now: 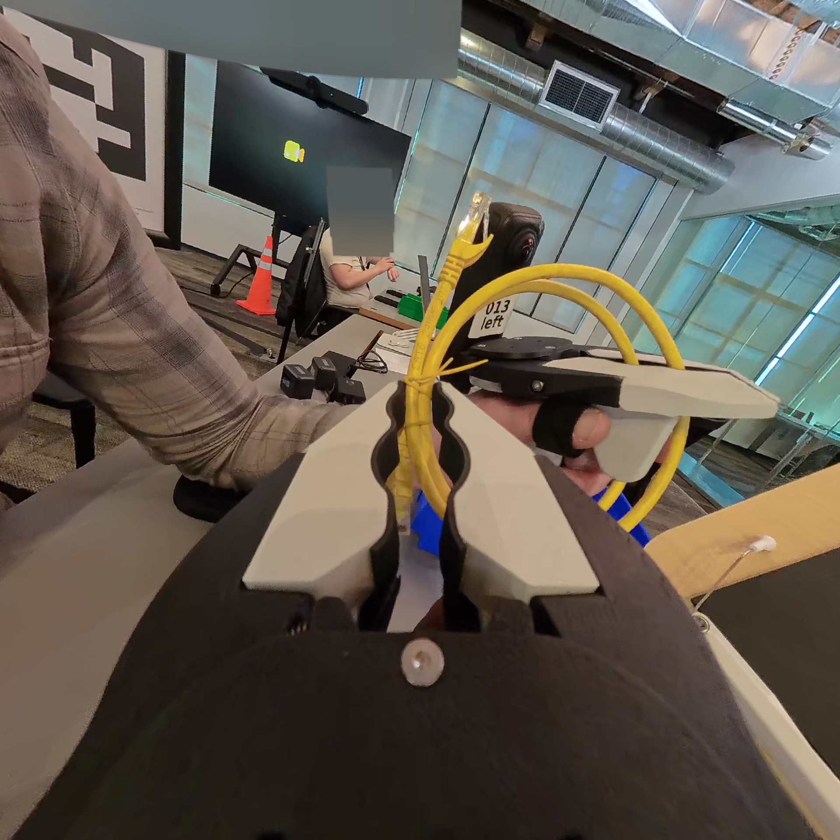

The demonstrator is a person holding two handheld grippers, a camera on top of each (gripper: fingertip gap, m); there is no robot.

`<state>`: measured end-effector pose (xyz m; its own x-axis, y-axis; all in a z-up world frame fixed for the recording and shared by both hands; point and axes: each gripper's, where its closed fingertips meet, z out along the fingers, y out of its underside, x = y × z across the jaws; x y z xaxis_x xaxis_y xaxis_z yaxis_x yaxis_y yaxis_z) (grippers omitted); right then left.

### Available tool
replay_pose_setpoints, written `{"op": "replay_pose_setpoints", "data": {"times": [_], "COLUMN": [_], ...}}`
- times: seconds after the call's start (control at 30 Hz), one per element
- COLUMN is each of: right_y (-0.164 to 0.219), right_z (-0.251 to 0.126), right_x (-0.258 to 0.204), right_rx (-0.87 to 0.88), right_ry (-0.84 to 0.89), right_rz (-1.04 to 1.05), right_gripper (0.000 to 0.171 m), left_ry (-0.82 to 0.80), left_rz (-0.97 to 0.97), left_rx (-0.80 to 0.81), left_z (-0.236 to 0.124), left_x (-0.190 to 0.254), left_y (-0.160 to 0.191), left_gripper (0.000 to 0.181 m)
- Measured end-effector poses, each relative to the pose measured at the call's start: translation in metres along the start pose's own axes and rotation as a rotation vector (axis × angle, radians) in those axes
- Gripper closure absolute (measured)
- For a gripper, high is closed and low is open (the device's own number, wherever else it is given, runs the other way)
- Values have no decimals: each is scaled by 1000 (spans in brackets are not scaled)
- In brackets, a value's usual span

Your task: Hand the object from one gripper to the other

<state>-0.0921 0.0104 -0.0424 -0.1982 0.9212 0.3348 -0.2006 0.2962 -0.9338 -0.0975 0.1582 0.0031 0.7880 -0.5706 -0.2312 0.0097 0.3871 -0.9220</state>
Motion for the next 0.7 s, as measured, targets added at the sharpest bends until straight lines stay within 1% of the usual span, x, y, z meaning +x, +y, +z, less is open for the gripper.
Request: {"op": "replay_pose_setpoints", "data": {"times": [0.07,0.23,0.27,0.33,0.5,0.63,0.7], "right_y": [4,14,17,22,19,15,9], "right_z": [2,4,4,-1,-24,-39,-39], "right_x": [-1,-2,-1,1,10,21,22], "right_rx": [-18,-94,-129,-208,-347,-455,-486], "right_ry": [-4,18,29,50,111,198,228], "right_rz": [-5,-72,-96,-152,-276,-423,-523], "right_gripper": [162,162,159,146,130,121,119], "left_ry": [-6,-38,-49,-66,-131,-125,-62], "left_rz": [7,75,99,153,245,230,177], "left_rx": [5,0,-2,-11,-52,-123,-196], "left_z": [0,-3,-3,-4,-5,-3,0], "left_x": [-1,-5,-6,-6,-10,-10,-4], "left_y": [-1,-2,-3,-4,-5,2,14], "left_gripper": [181,181,181,181,181,181,181]}}
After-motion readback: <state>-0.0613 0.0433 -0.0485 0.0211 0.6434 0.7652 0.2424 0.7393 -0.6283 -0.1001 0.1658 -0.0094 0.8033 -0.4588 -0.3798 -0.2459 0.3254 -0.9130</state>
